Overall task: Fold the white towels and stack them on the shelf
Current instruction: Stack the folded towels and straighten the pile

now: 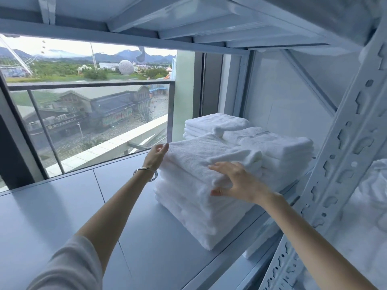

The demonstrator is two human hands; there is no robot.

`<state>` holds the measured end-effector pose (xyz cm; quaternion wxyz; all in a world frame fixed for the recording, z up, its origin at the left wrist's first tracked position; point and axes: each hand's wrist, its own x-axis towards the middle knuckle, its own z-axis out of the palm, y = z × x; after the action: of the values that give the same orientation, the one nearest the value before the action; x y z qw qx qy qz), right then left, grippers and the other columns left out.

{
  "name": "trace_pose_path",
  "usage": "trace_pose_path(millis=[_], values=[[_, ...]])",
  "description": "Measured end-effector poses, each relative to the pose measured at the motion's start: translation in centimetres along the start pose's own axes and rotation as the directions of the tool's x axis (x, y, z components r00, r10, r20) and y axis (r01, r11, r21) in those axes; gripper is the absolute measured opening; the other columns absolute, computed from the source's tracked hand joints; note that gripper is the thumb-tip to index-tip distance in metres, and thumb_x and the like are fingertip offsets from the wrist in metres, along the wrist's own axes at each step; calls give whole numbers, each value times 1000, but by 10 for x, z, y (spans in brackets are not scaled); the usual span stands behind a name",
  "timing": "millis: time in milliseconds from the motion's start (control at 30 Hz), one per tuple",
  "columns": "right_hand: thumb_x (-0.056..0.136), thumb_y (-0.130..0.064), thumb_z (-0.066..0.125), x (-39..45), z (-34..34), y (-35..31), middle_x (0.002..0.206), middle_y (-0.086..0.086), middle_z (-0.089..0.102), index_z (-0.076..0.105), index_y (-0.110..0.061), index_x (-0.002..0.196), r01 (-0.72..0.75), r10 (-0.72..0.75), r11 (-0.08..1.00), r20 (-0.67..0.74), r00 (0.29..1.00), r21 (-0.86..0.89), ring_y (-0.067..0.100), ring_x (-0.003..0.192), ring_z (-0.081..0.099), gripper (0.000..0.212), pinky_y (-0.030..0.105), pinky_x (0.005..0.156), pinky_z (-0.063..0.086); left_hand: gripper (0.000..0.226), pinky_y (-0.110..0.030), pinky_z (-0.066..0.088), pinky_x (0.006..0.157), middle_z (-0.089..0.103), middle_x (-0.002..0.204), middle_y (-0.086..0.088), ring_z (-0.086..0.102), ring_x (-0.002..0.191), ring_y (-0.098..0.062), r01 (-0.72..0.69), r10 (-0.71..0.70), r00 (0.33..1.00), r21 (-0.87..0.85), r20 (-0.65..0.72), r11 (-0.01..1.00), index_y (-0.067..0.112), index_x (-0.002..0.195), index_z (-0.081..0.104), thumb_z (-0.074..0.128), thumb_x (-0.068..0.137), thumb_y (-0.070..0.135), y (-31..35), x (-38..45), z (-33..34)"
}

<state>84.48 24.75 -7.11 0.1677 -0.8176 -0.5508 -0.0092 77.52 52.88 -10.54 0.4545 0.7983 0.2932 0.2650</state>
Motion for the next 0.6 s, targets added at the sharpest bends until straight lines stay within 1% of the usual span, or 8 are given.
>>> trace_pose_path(millis=[33, 100, 200, 333, 367, 467, 533, 600], values=[[74, -65, 52, -2, 1, 1, 148, -10, 33, 33, -34, 142, 7, -6, 999, 41, 999, -32, 13, 137, 22, 77, 37, 114, 17, 31, -24, 36, 65, 53, 80, -5, 50, 78, -18, 29, -29, 1000, -20, -6, 999, 15, 81, 57, 51, 92, 44, 4, 4, 2], [72, -75, 35, -8, 5, -3, 144, -13, 38, 36, -37, 141, 59, -52, 991, 58, 997, -120, 13, 134, 28, 78, 36, 110, 23, 30, -22, 32, 57, 45, 67, -2, 44, 68, -18, 103, -107, 994, -104, -31, 989, 16, 69, 50, 55, 92, 36, 11, 10, 5], [78, -76, 24, -3, 0, -10, 119, -18, 56, 56, -38, 125, 172, -172, 985, 27, 985, 7, 6, 113, 49, 68, 31, 95, 39, 17, -29, 43, 68, 54, 76, -7, 50, 73, -20, 109, -133, 990, -379, -38, 919, 13, 73, 58, 60, 89, 18, 13, 15, 4], [87, -64, 25, 33, -16, 47, 123, -9, 55, 60, -29, 123, -91, 83, 964, 42, 996, 250, 8, 117, 46, 61, 25, 97, 32, 7, -28, 42, 66, 56, 76, -4, 51, 73, -19, 93, -108, 994, -382, -18, 919, 10, 89, 62, 60, 89, 17, 1, 13, -1], [92, -57, 29, 36, -16, 68, 123, -8, 55, 61, -28, 120, -210, 198, 955, 74, 977, 211, 11, 120, 44, 51, 27, 98, 31, 10, -29, 40, 66, 55, 76, -4, 50, 76, -20, 82, -96, 995, -326, -26, 942, 9, 90, 61, 60, 90, 18, -4, 13, 0], [96, -35, 34, 36, -13, 98, 94, -2, 60, 54, -22, 70, -409, 411, 911, 56, 910, -56, 24, 96, 53, 35, 34, 77, 39, 17, -30, 37, 70, 54, 81, -6, 47, 80, -19, 29, -39, 997, -137, -71, 990, 7, 88, 59, 55, 93, 23, -9, 11, 6], [96, -32, 35, 45, -17, 79, 93, 4, 59, 55, -20, 69, -381, 368, 883, -98, 925, -273, 25, 92, 53, 35, 33, 74, 39, 20, -30, 35, 74, 54, 86, -8, 47, 83, -19, 21, -29, 994, -80, -109, 997, 7, 90, 59, 53, 94, 25, -11, 11, 8], [97, -35, 37, 57, -21, 65, 103, 3, 59, 64, -19, 86, -280, 230, 915, -195, 953, -290, 24, 106, 50, 33, 35, 84, 39, 19, -29, 35, 74, 54, 86, -8, 47, 85, -19, 53, -71, 991, -158, -112, 986, 7, 88, 59, 53, 94, 24, -11, 11, 5]])
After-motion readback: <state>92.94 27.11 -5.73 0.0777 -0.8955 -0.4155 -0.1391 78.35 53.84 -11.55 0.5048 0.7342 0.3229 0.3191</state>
